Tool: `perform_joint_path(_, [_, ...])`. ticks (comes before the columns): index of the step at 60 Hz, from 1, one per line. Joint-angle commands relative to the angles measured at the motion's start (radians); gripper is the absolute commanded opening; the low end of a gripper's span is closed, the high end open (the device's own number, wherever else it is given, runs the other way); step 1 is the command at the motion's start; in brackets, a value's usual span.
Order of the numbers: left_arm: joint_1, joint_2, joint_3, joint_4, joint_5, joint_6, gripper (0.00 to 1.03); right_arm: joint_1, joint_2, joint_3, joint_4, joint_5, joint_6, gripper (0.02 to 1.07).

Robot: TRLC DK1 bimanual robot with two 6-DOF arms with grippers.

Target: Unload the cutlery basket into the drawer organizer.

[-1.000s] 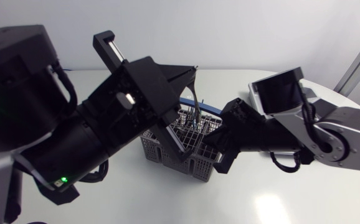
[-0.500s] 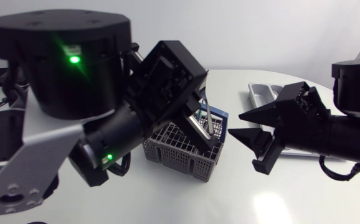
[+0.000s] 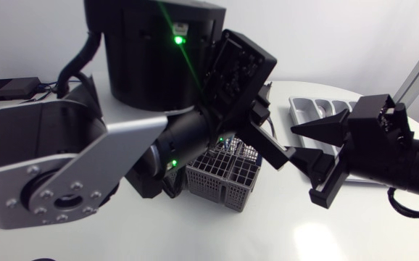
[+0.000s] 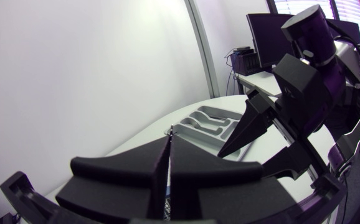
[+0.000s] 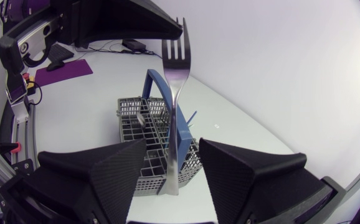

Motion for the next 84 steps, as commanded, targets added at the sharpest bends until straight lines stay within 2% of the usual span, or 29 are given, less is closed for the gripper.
perform_joint_path(1, [-0.007,0.014,0.041,0.003,0.009,-0.037,0.03,0.004,-0.001,-0.037,0.028,0.007,-0.004,0.65])
perform_joint_path(12, [-0.005,0.016,0.042,0.007,0.029,-0.049,0.03,0.051,0.035,-0.043,0.071,0.068,0.006,0.63])
perform_joint_path(44, [0.008,0.024,0.028,0.014,0.064,-0.06,0.03,0.079,0.127,-0.008,0.134,0.091,0.021,0.15])
perform_joint_path(69, [0.039,0.024,0.008,0.016,0.133,-0.06,0.03,0.079,0.136,-0.006,0.11,0.088,0.019,0.08])
perform_joint_path(84, [0.064,0.037,0.01,0.01,0.17,-0.061,0.03,0.073,0.133,-0.008,0.087,0.082,0.018,0.08])
